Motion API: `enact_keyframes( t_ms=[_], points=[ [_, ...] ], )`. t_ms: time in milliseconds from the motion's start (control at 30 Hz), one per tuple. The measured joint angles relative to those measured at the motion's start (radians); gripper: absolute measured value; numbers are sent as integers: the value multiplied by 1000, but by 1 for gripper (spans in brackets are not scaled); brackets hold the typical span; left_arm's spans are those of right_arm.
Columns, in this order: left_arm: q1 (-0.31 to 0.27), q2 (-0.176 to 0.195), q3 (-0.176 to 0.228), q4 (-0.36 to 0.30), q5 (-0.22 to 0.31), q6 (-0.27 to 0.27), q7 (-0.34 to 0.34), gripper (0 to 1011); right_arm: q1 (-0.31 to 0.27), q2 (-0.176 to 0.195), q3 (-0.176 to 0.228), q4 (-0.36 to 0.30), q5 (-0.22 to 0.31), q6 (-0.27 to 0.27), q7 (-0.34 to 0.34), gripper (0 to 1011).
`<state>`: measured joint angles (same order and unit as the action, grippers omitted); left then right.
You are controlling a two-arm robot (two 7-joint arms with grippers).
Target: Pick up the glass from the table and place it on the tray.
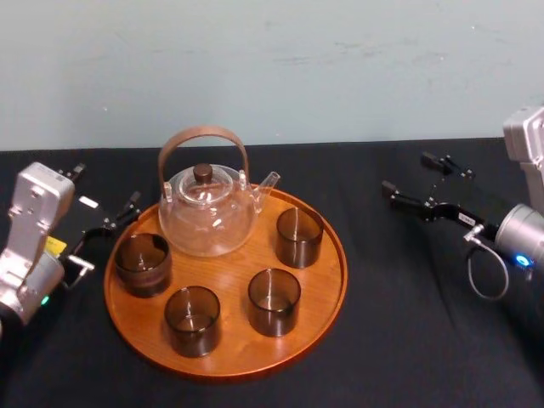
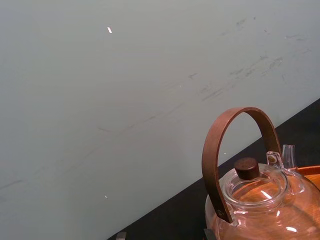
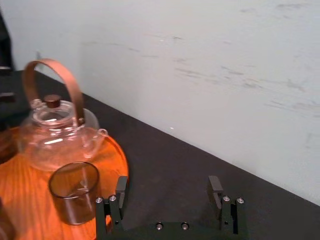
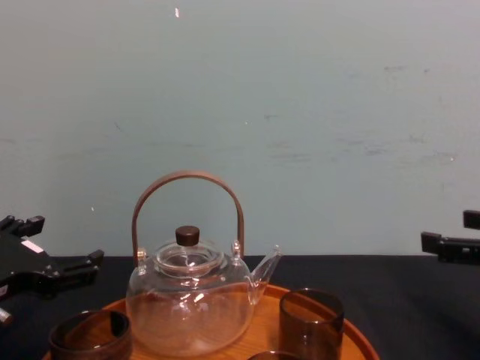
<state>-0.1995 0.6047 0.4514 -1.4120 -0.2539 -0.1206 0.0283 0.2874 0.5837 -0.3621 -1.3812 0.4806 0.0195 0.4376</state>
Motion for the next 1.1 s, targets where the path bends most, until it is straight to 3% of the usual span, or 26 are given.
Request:
enact_keyframes(
  t_ms=[500,800,1100],
  points=[
    [0,0,0,0,0,0,0,1001,-57,-50,29,26,-53,-21,-58,1002],
    [0,0,0,0,0,0,0,1001,-70,-80,44,50,-73,-40,-59,1002],
    [0,0,0,0,0,0,0,1001,-71,-86,49,54,-83,-42,-55,1002]
  ],
)
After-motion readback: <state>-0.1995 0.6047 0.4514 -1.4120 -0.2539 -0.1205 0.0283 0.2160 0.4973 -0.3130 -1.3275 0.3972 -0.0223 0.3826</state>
